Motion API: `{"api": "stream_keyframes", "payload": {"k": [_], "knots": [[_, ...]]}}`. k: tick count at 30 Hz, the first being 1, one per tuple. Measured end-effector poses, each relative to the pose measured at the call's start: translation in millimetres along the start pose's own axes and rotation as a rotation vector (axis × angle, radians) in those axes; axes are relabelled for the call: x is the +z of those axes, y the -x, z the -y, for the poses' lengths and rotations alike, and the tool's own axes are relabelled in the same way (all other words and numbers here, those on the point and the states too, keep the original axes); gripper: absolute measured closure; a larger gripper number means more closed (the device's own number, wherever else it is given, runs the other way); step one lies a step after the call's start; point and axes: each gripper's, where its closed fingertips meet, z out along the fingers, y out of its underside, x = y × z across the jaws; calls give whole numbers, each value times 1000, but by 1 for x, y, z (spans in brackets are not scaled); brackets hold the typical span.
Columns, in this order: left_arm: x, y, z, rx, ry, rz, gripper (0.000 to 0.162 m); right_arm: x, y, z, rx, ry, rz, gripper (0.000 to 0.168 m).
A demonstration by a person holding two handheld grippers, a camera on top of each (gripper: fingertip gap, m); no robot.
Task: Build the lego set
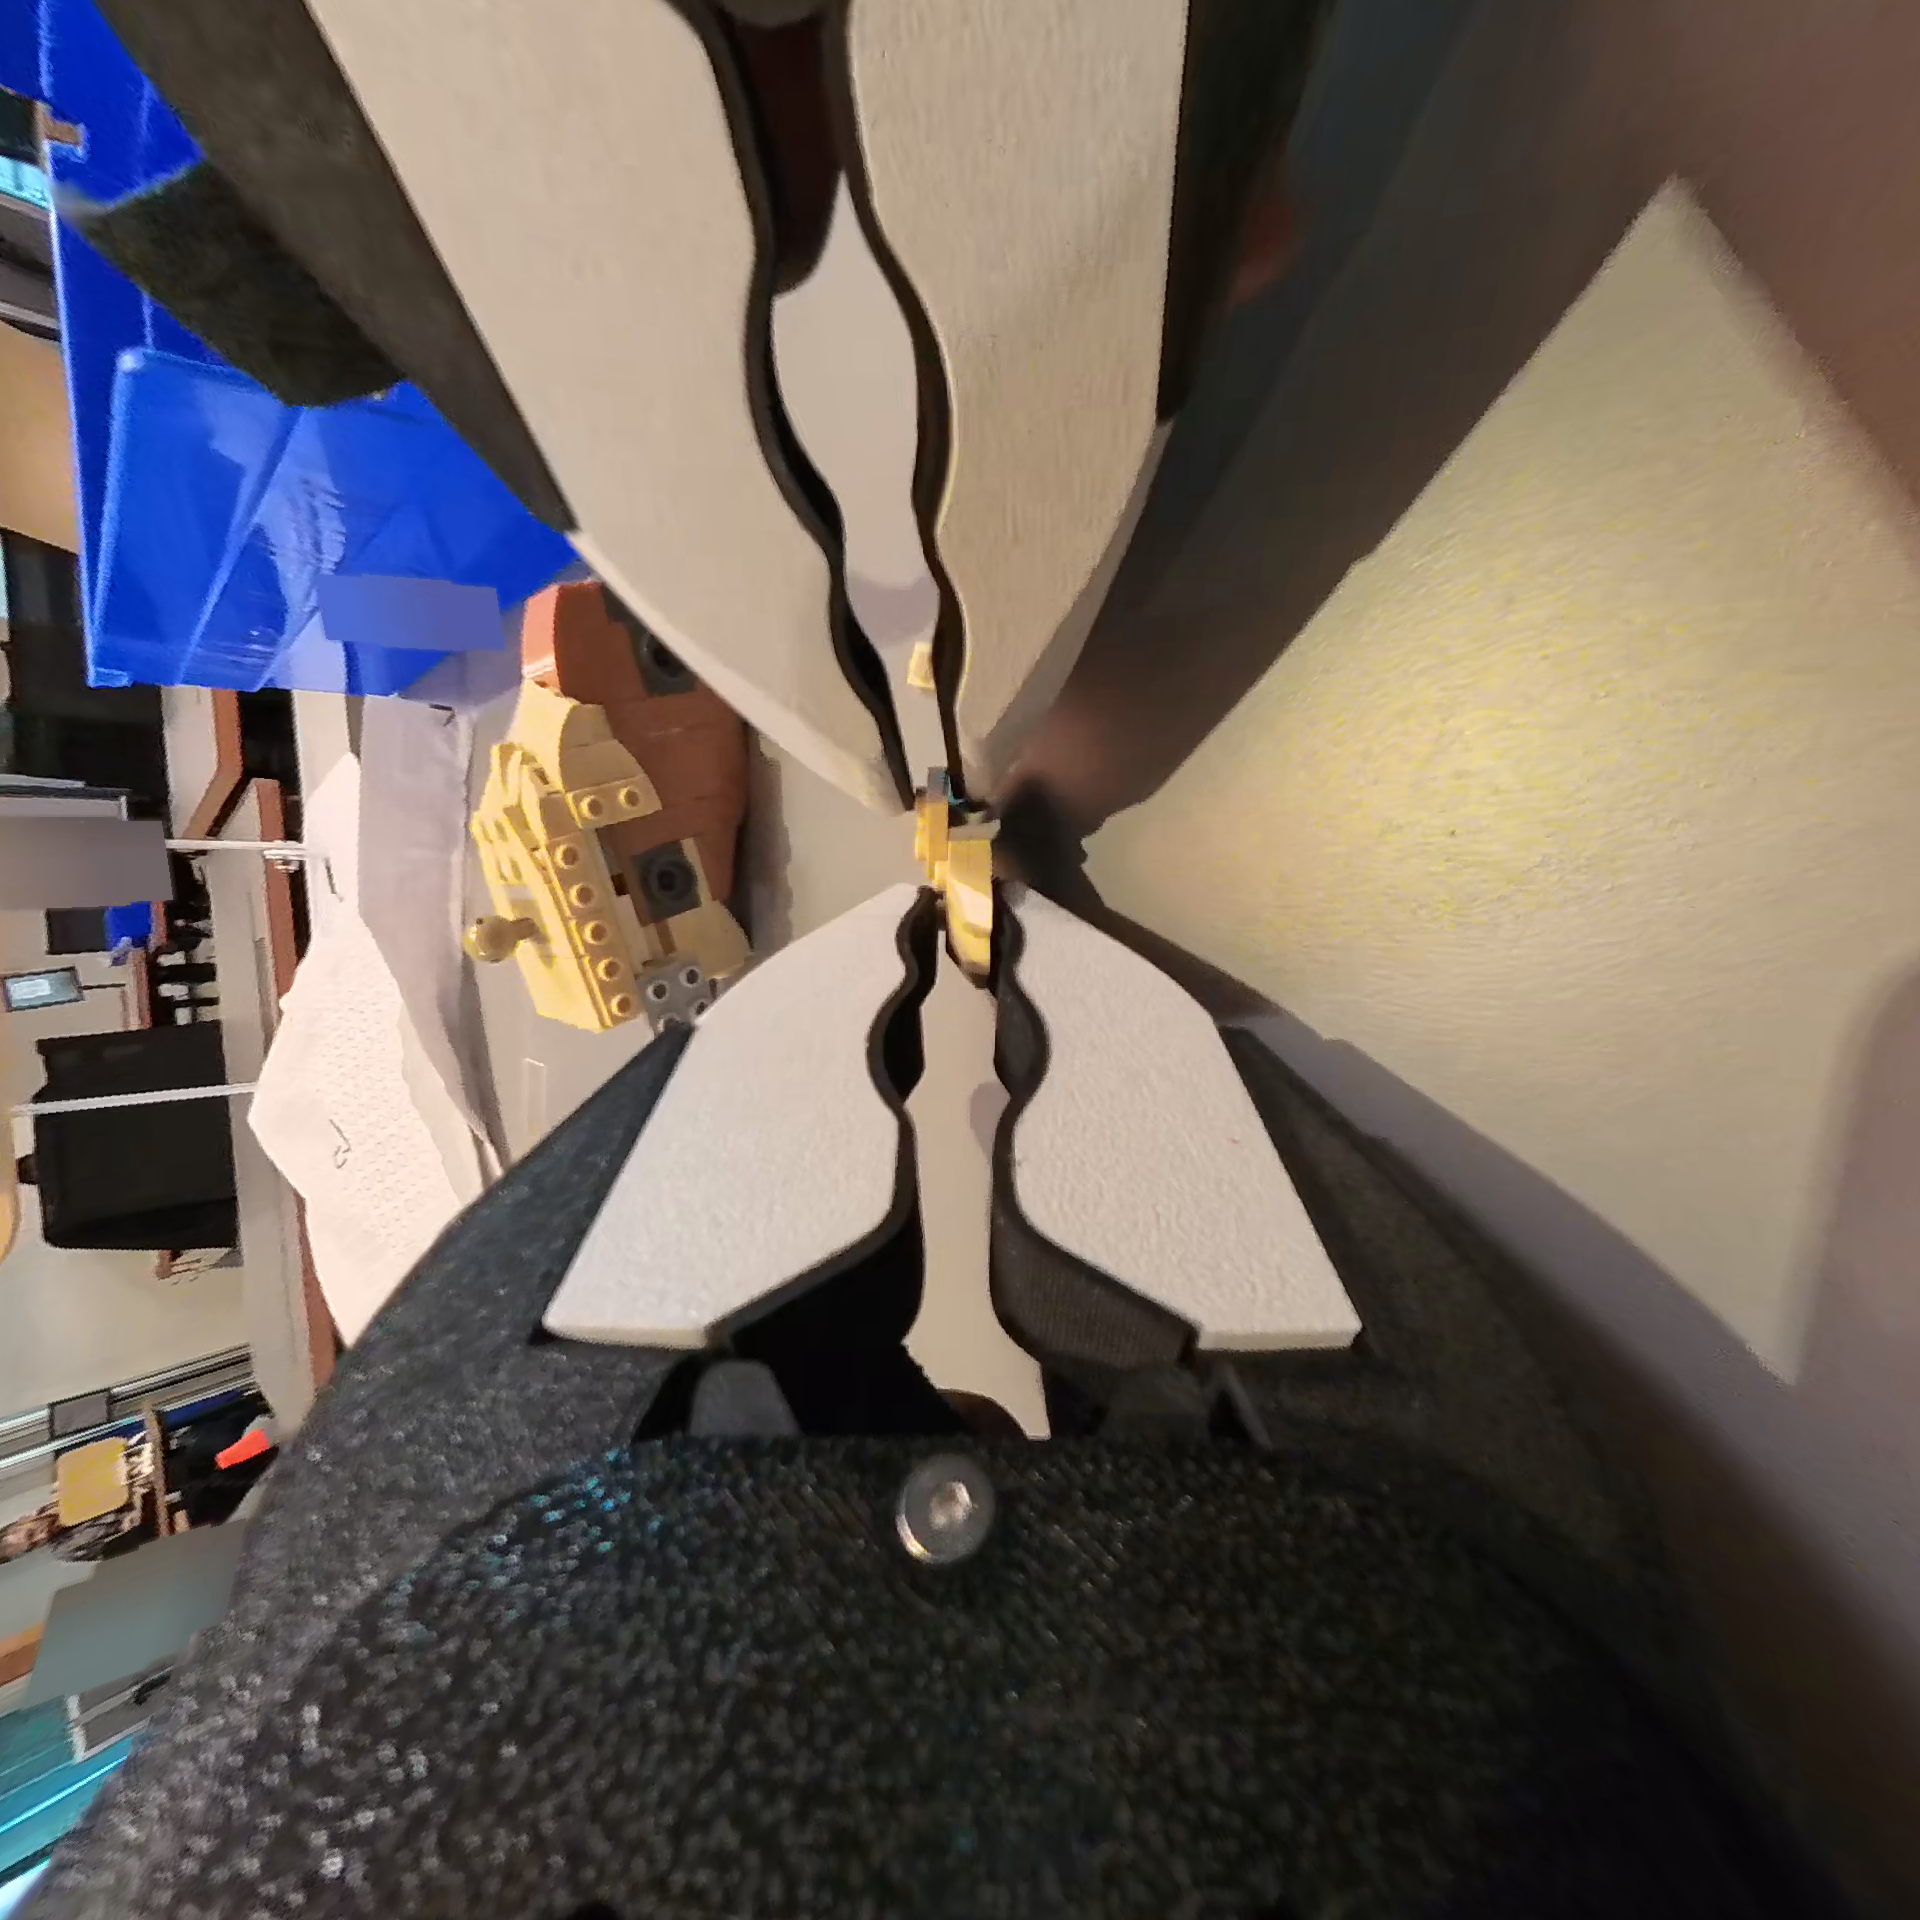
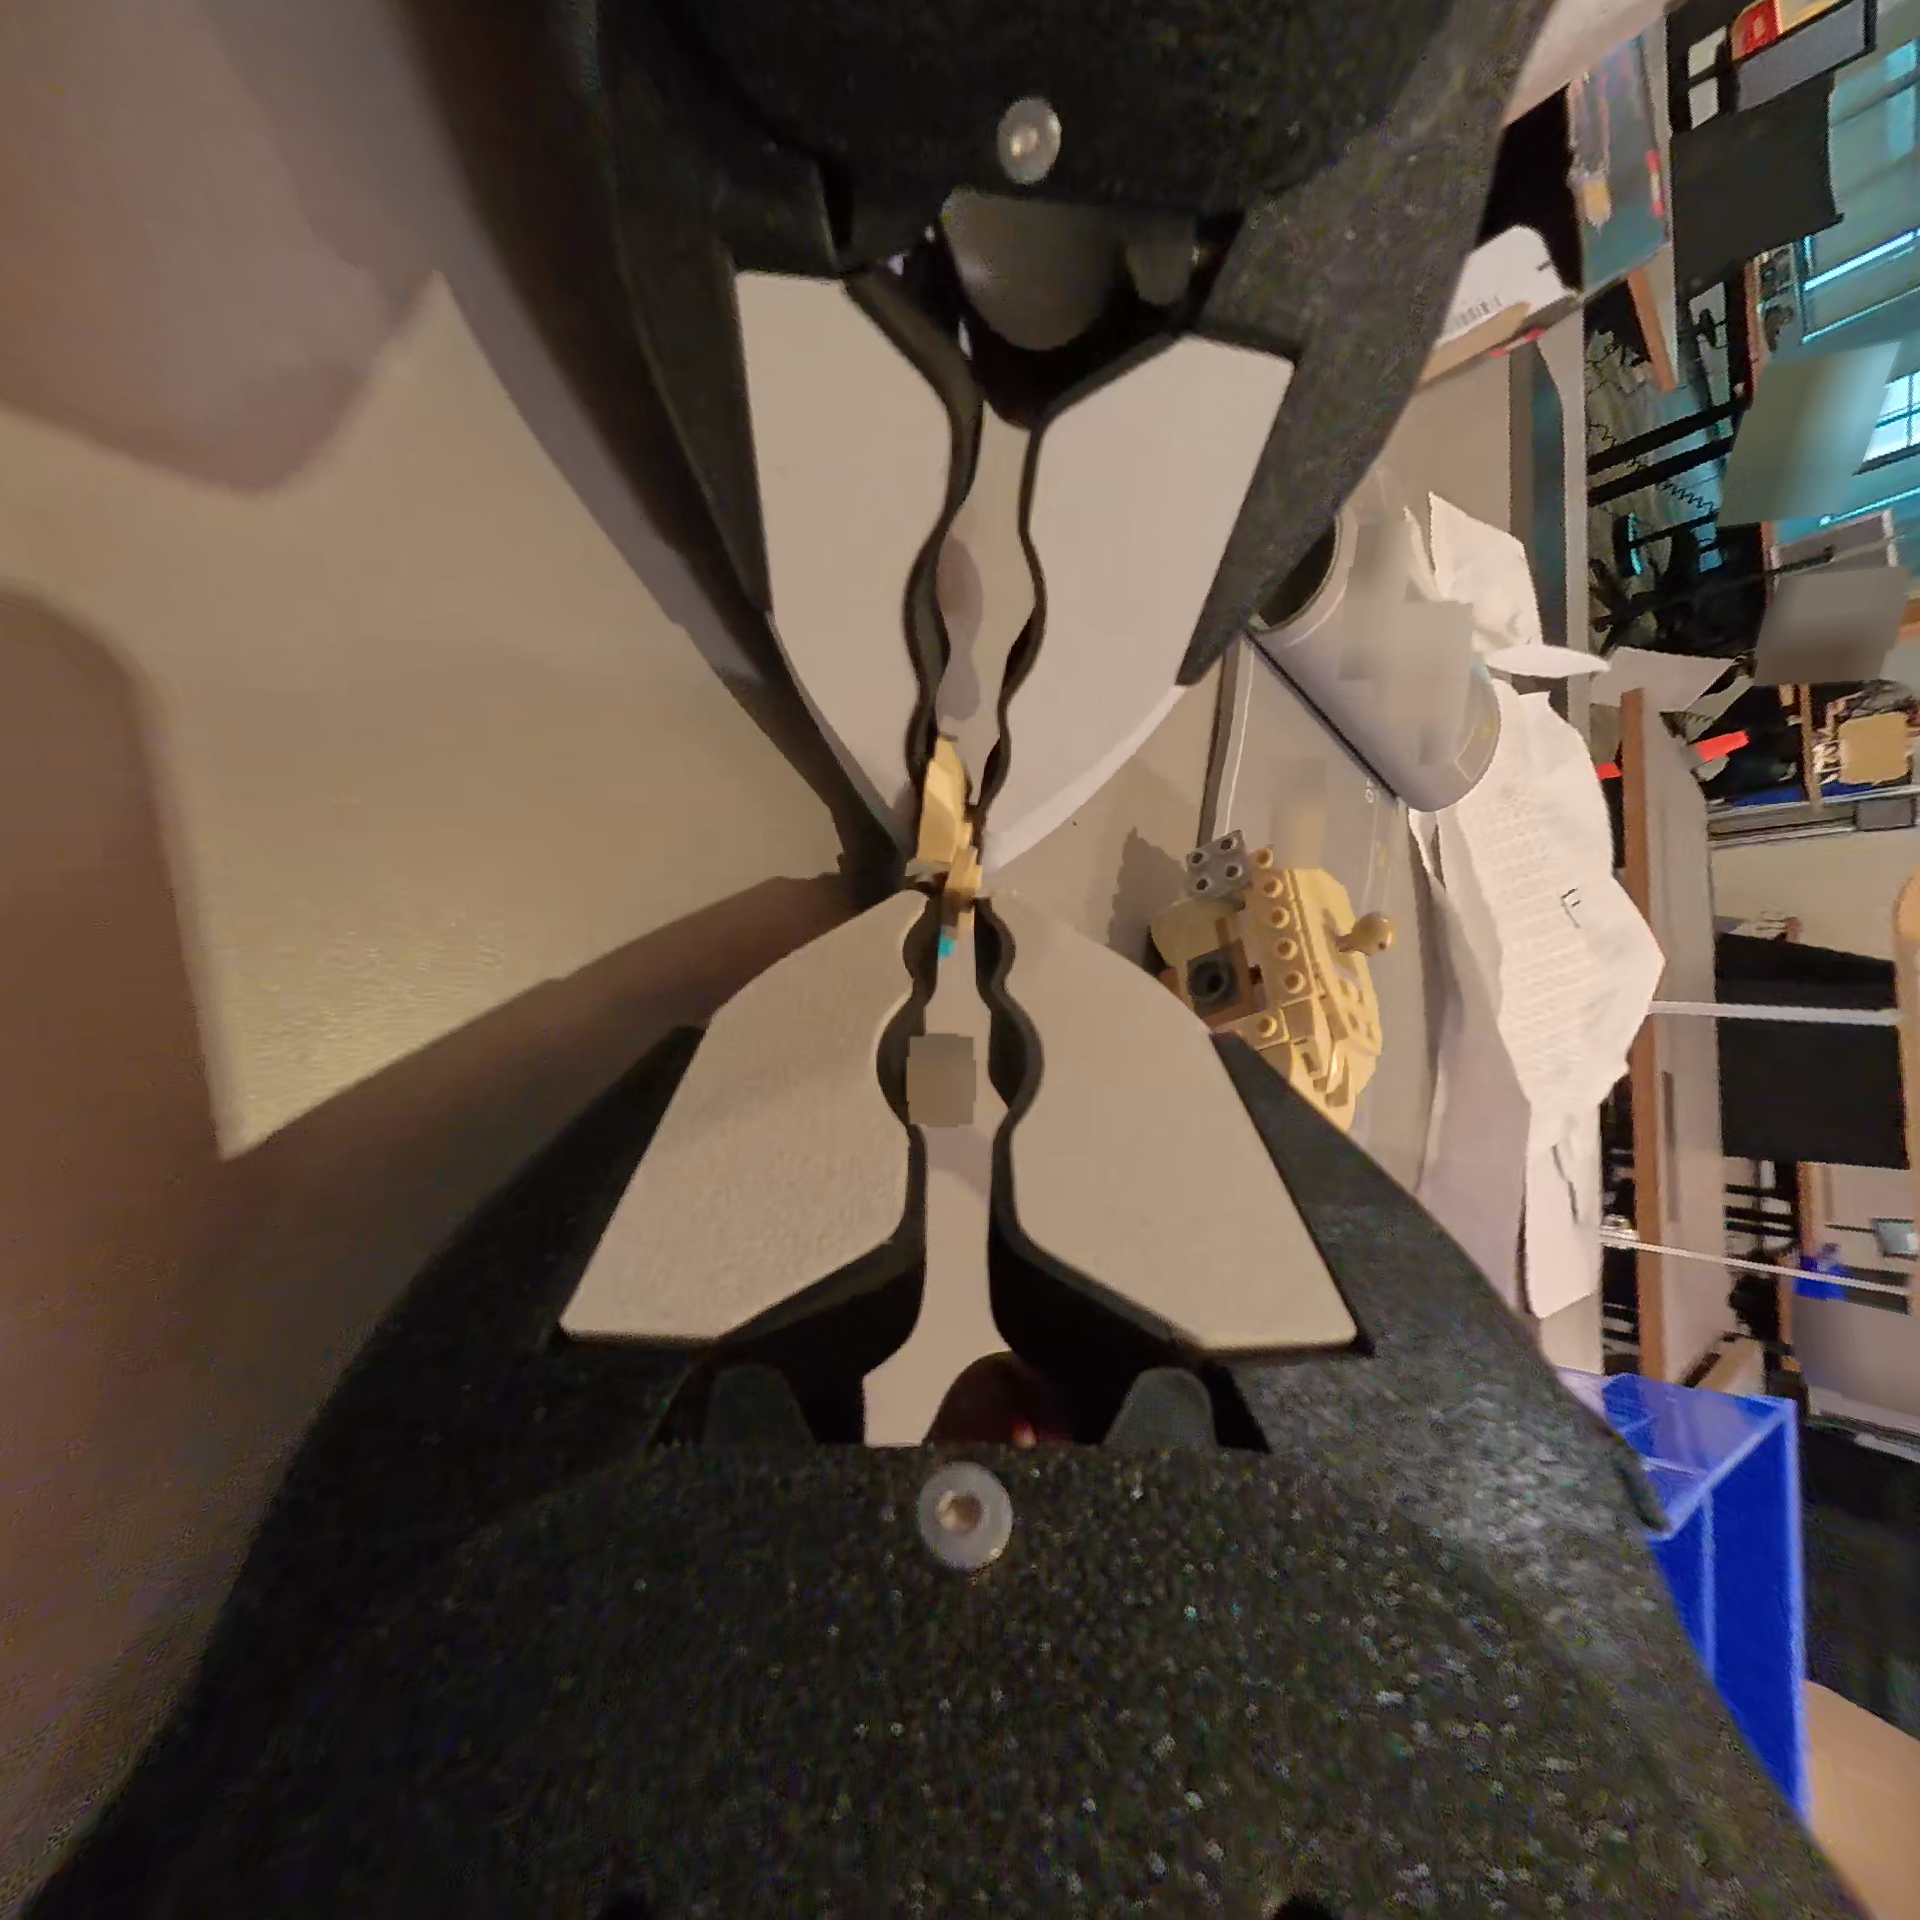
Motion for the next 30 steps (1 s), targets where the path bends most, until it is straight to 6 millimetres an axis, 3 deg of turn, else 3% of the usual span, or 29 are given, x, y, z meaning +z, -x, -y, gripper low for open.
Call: {"api": "stream_keyframes", "payload": {"k": [5, 13, 18, 20, 26, 30], "knots": [[0, 1, -2, 49, 34, 35, 153, 1, -1, -1, 77, 19, 19, 163], [-1, 0, -1, 96, 47, 77, 153, 1, 1, -1, 535, -81, 170, 163], [-1, 0, -1, 119, 43, 91, 153, 1, 1, -1, 712, -128, 243, 163], [-1, -1, 0, 96, 31, 75, 153, 0, 2, -1, 640, -133, 228, 163], [-1, -1, 0, 61, 34, 42, 153, 1, 0, -3, 150, -53, 27, 162], [-1, -1, -1, 59, 47, 33, 153, 1, -1, -2, -86, -28, -45, 161]]}}
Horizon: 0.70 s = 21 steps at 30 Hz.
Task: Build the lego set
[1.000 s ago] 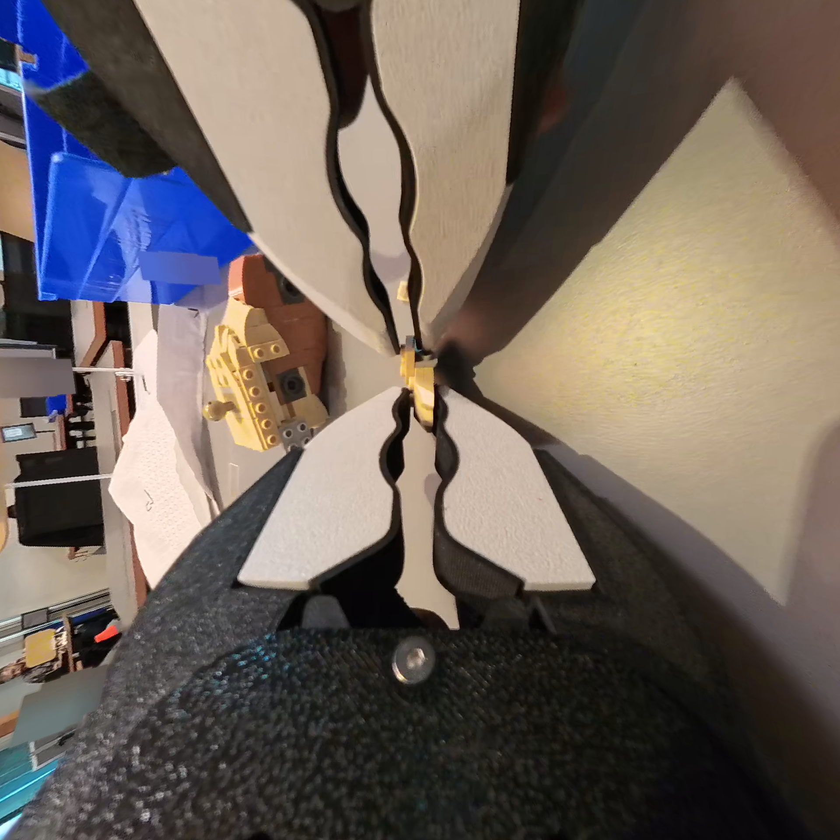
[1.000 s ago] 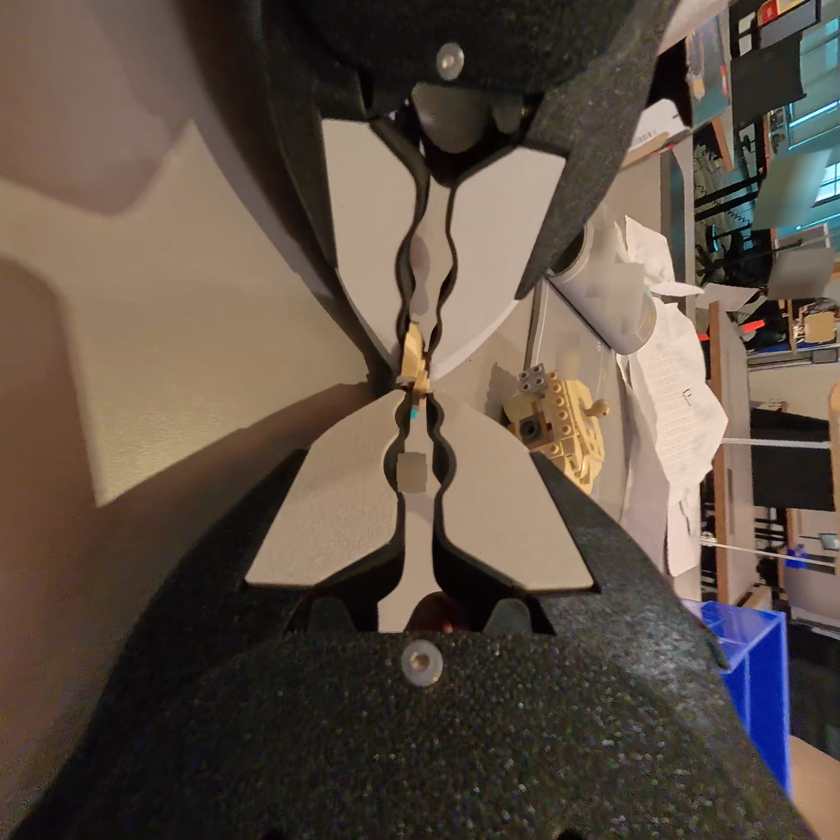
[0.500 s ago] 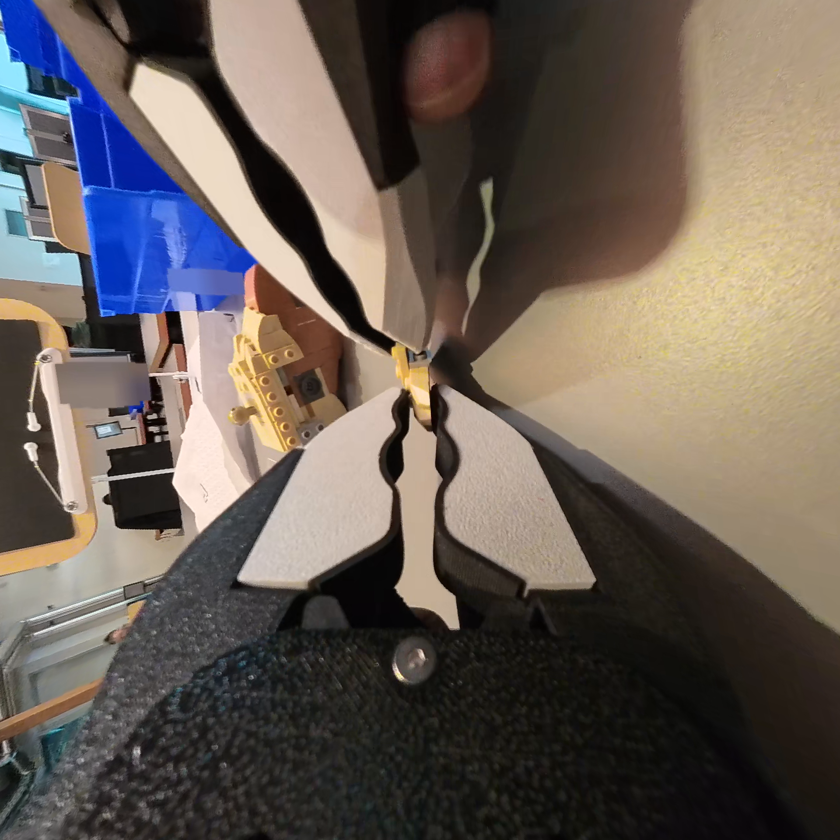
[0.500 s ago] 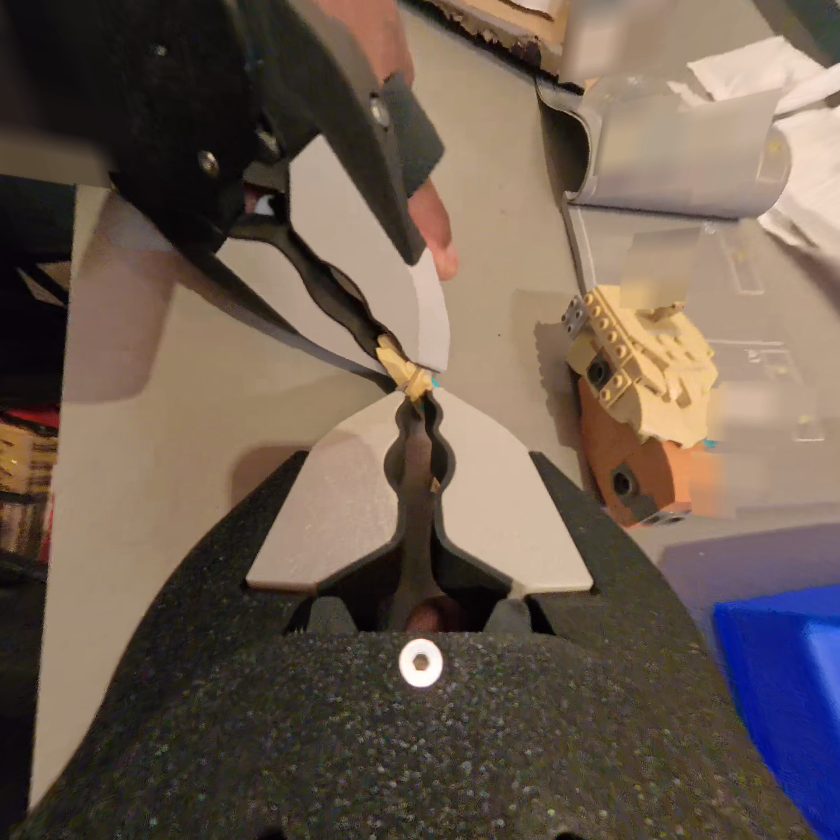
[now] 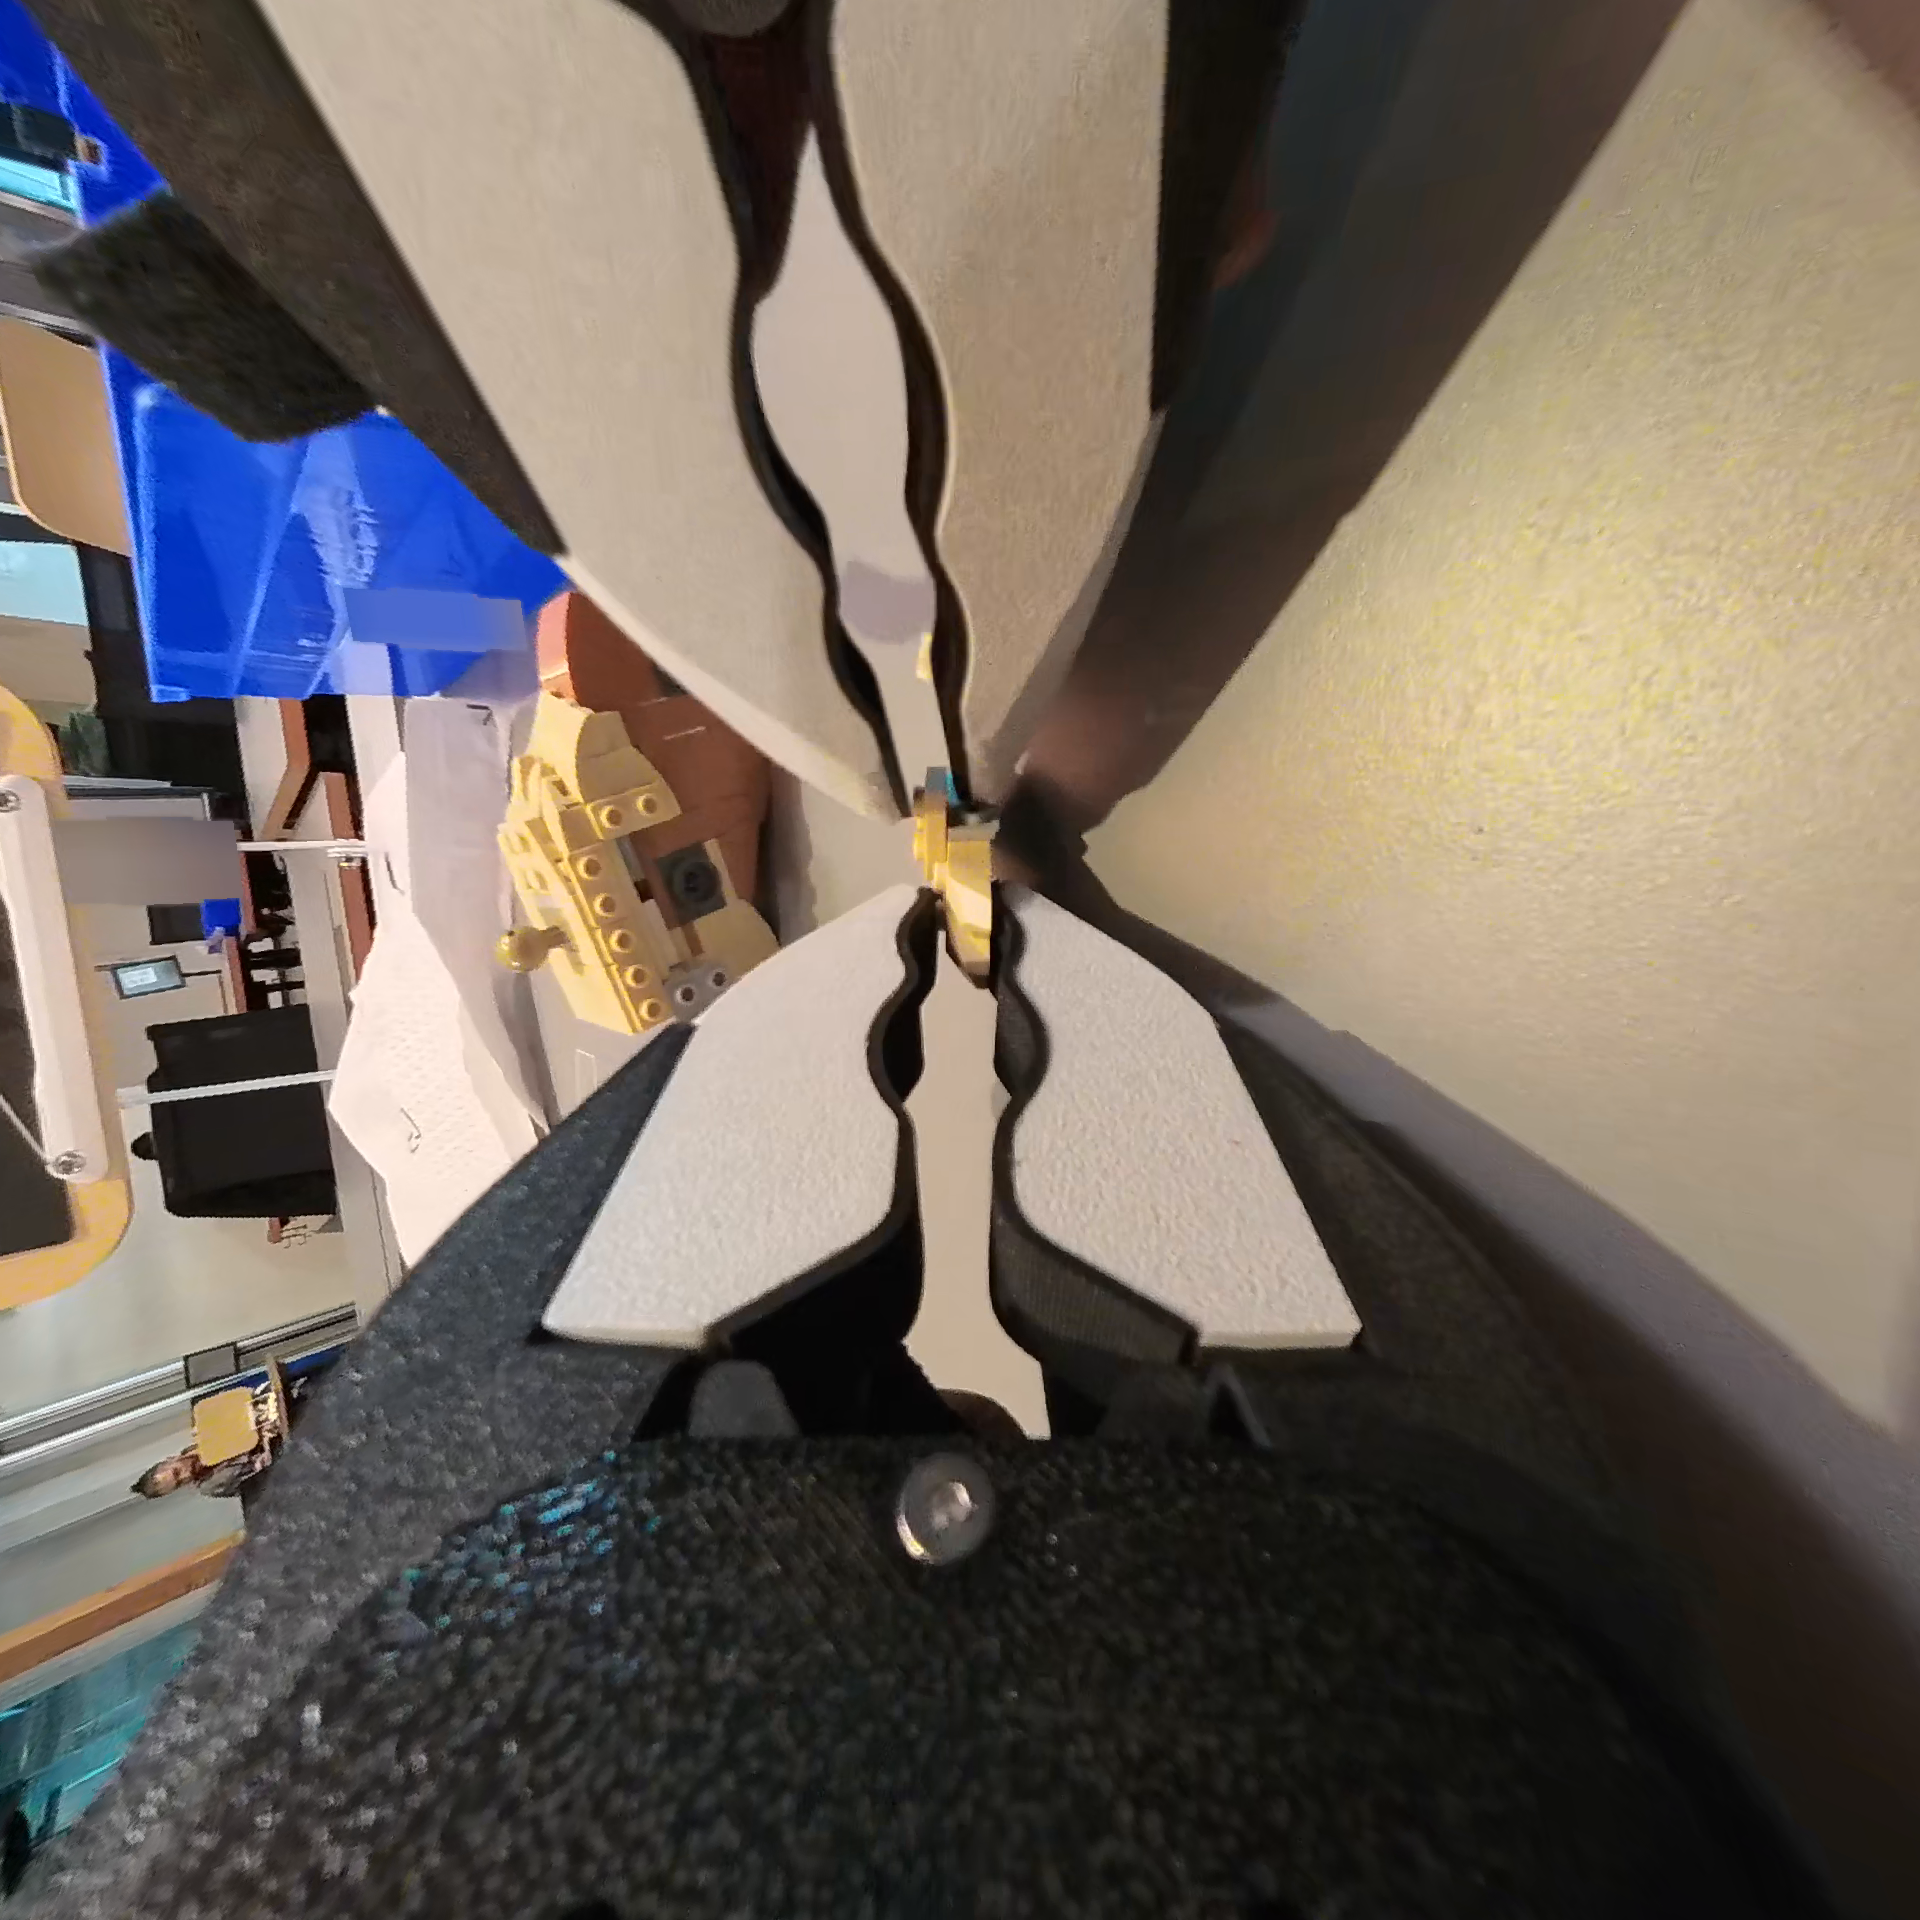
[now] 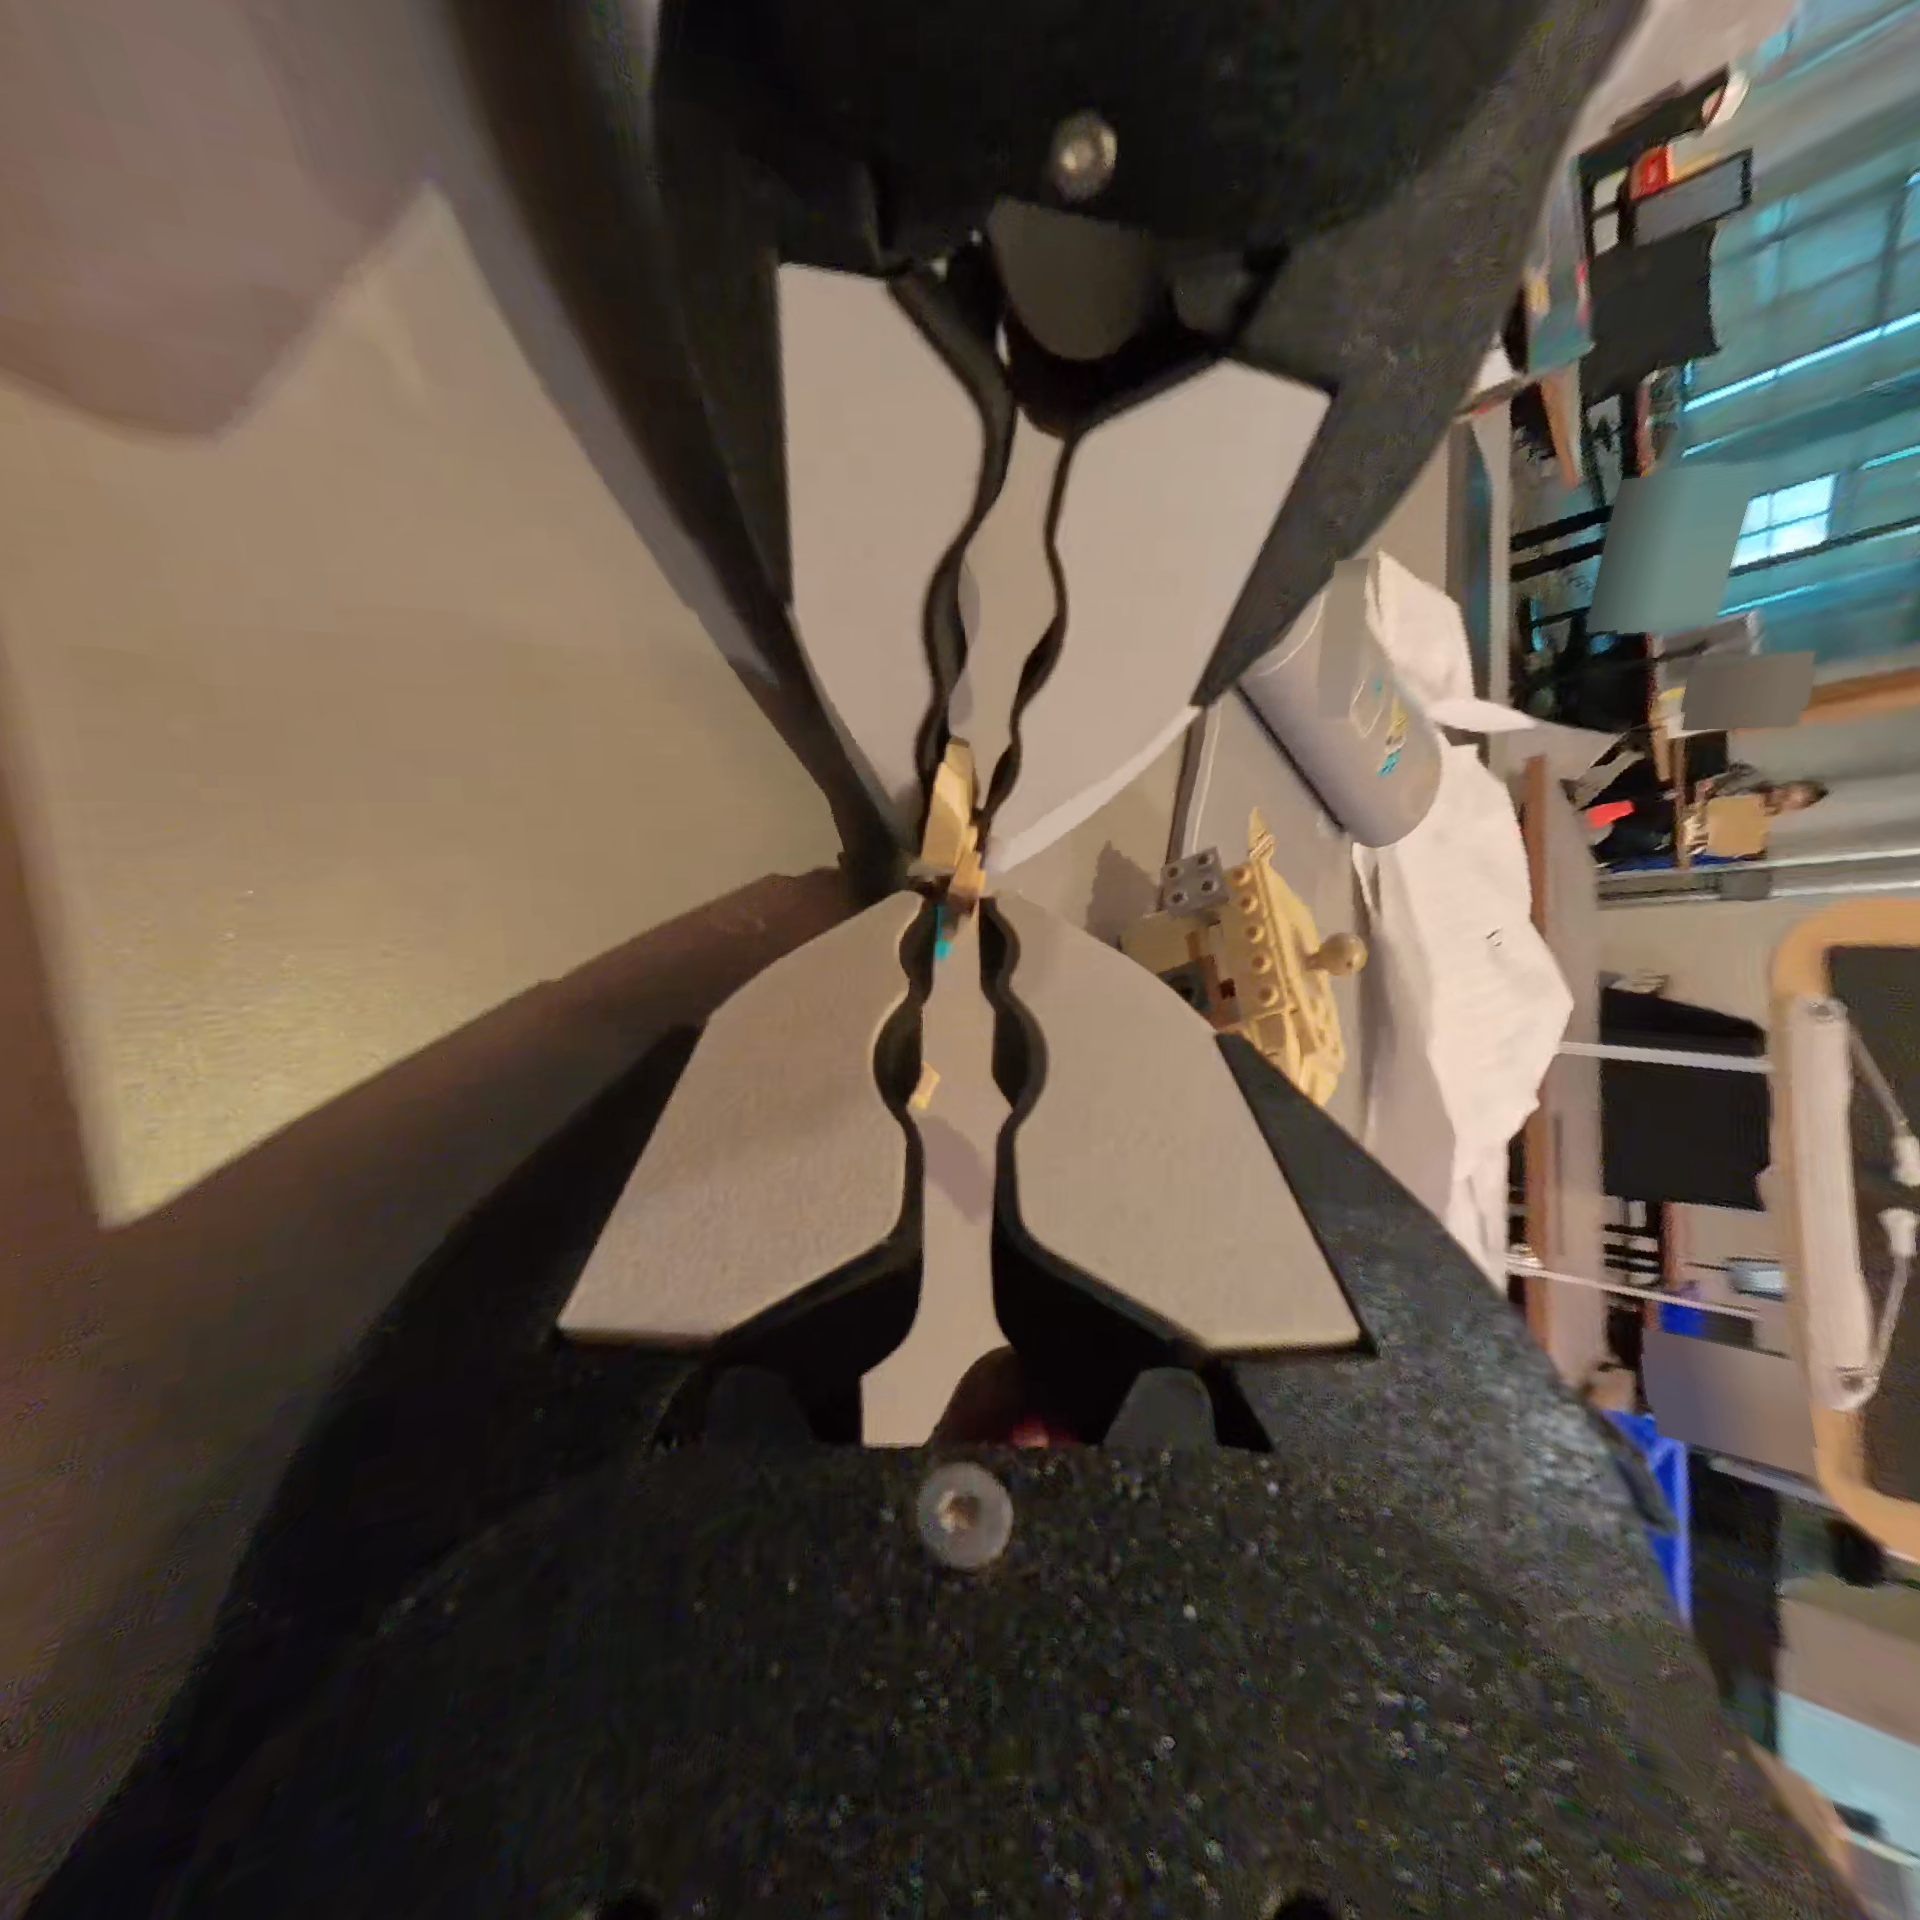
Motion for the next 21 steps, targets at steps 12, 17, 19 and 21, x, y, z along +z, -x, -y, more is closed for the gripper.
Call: {"api": "stream_keyframes", "payload": {"k": [12, 17, 19, 21], "knots": [[0, 0, 0, -4, 5, -7, 153, -5, -1, 4, 27, -34, 52, 158], [0, 0, 2, 8, 8, -3, 153, -4, 0, 7, 29, -36, 68, 160], [0, 0, 1, 26, 12, 4, 153, -4, 2, 7, 34, -33, 83, 163], [0, 0, 1, 46, 12, 14, 153, -3, 2, 8, 68, -30, 103, 164]]}}
